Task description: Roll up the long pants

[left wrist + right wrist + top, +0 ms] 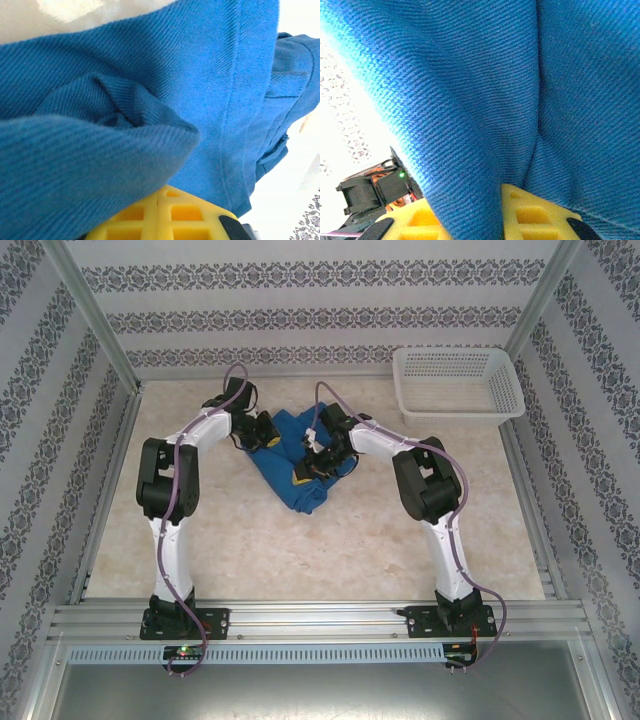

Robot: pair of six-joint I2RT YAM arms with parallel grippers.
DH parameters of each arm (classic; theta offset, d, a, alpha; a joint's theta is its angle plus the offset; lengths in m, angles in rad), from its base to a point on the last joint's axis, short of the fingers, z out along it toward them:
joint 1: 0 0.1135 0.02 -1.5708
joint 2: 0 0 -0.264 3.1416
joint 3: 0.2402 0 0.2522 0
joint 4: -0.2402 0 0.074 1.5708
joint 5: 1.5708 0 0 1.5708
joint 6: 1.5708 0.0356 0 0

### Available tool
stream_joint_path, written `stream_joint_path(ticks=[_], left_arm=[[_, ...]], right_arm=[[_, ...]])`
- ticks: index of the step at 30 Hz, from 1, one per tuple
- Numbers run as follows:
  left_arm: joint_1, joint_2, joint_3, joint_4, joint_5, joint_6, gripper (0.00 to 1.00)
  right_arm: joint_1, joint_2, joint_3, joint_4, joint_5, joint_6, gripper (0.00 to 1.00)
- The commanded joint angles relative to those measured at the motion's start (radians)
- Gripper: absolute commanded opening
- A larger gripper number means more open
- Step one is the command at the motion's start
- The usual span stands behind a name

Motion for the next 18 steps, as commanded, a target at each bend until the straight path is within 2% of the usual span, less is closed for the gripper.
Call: stream_joint_path(ticks=[1,2,3,4,7,12,18], left_arm=[[-0.002,0.069,0.039,0.015,-0.050,-0.003,0.00],[-0.005,0.079,0.048,0.012,-0.051,-0.004,0.00],[-0.004,0.088,0.054,0.008,-0.052,-0.001,0.00],[-0.004,0.093,0.059,0.006,-0.053,0.000,0.00],[-0.005,0.106,0.064,0.002,-0.061,0.002,0.00],[-0.006,0.117,0.066,0.001,-0.065,0.004,0.00],[-0.005,0.117,0.060,0.008,-0.059,-0.009,0.00]], right_arm=[[-0.010,-0.018,-0.046,-0.140,0.171,-0.027,0.35],[-0.007,-0.026,-0.044,-0.157,0.213,-0.037,0.57],[-0.001,-0.041,-0.038,-0.173,0.258,-0.050,0.69],[0.007,-0.057,-0.034,-0.190,0.304,-0.062,0.73],[0.060,-0.159,-0.018,-0.235,0.531,-0.086,0.76],[0.263,-0.286,0.068,-0.325,0.999,-0.128,0.80],[0.476,-0.236,0.148,-0.344,1.281,-0.139,0.85]])
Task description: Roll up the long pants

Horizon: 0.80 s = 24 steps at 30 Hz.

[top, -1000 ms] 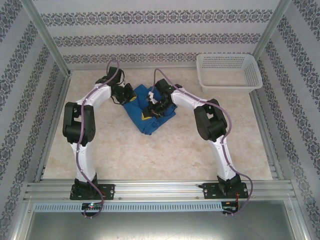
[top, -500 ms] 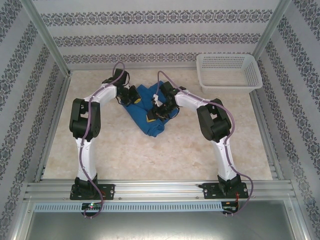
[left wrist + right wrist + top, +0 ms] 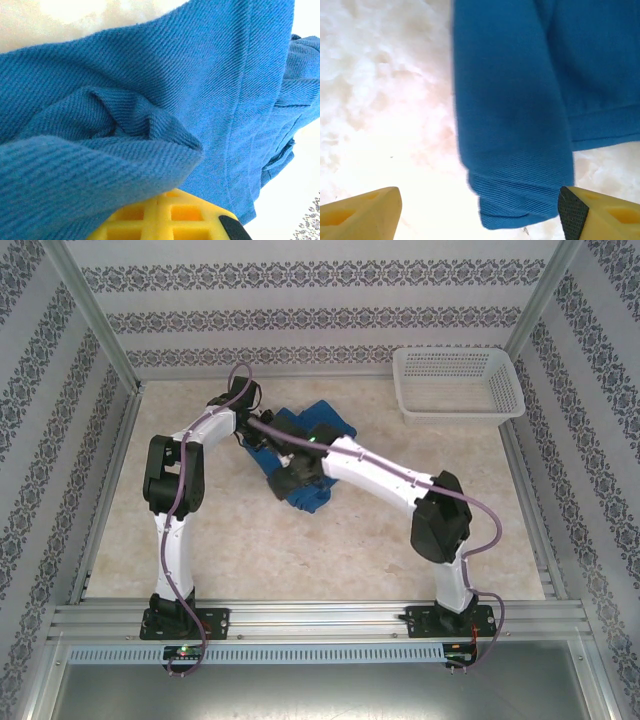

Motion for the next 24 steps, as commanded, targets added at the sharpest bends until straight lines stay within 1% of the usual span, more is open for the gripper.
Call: stream_joint_path(ticks=[1,4,6,7,15,19,24], left_arm=[[0.002,0.055,-0.006,0.011,-0.064,-0.007,0.00],[0.002,0.044,-0.015,0.009,-0.066,-0.006,0.00],[0.001,0.036,-0.019,0.006,-0.068,-0.001,0.00],[0.003,0.031,-0.021,0.003,-0.069,-0.001,0.00],[0.002,0.024,-0.028,0.005,-0.068,0.000,0.00],[0.001,0.019,-0.032,0.010,-0.063,-0.002,0.00],[0.002,0.007,-0.033,0.010,-0.056,0.000,0.00]], right_arm=[[0.080,0.065,0.038,-0.076,0.314,-0.040,0.87],[0.140,0.168,0.123,-0.129,0.439,-0.080,0.92],[0.156,0.236,0.158,-0.136,0.527,-0.111,0.97],[0.158,0.256,0.166,-0.131,0.549,-0.121,0.98],[0.149,0.398,0.253,-0.097,0.657,-0.207,0.98],[0.133,0.413,0.253,-0.023,0.662,-0.244,0.98],[0.108,0.473,0.278,0.029,0.692,-0.295,0.98]])
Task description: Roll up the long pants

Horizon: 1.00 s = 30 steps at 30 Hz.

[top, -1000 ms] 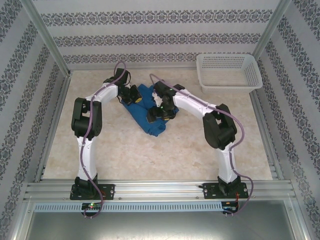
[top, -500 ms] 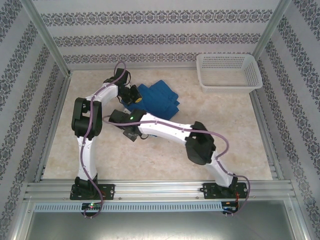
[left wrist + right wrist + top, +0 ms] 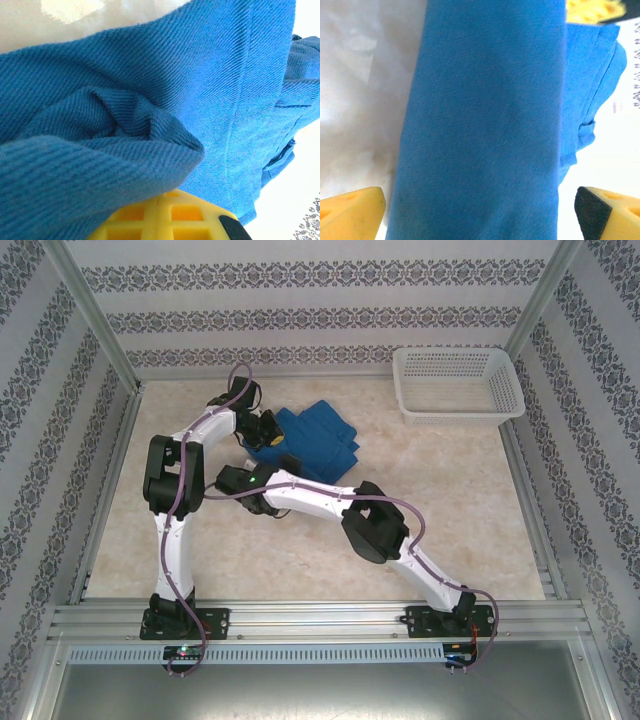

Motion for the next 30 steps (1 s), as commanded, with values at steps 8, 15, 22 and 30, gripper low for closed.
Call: stream_joint_path(ticks=[8,15,22,30], left_arm=[[0.002,-0.016,-0.029,-0.009,-0.048,0.011,0.00],[0.001,-0.035,-0.026,-0.008,-0.036,0.006,0.00],[0.005,-0.038,0.000,-0.037,-0.045,0.023,0.00],[0.050,-0.045,0.083,-0.097,-0.047,0.047,0.00]], right_arm=[[-0.076,0.107,0.010,0.130,0.059,-0.112,0.97],[-0.122,0.136,0.004,0.164,0.035,-0.144,0.61],[-0.150,0.058,-0.026,0.144,-0.053,-0.107,0.00],[-0.172,-0.100,0.038,-0.077,-0.469,0.001,0.00]])
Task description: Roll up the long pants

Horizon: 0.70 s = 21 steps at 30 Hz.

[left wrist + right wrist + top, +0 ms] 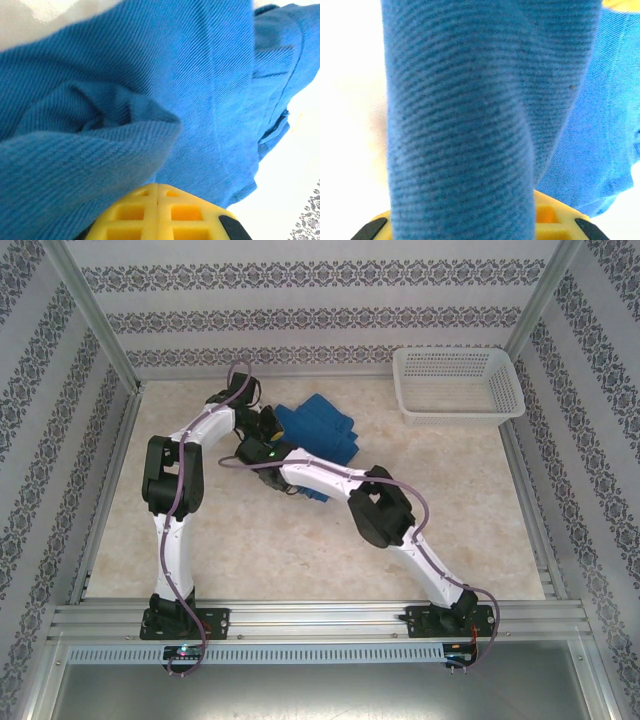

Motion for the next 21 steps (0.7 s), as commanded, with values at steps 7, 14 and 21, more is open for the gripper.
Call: stream_joint_path(ticks=[7,14,21], left_arm=[[0.191,-0.091,0.118,-0.153,-0.044,0.057,0.00],[0.252,-0.203,0.074,-0.177,-0.034,0.089,0.00],[0.182,-0.306,-0.128,-0.065,-0.003,0.066,0.00]], right_arm=[[-0.113,-0.154,0.145,-0.334,-0.732,0.193,0.00],[-0.293,-0.128,0.105,-0.247,-1.204,0.320,0.00],[-0.438,-0.016,-0.072,-0.054,-1.419,0.416,0.00]])
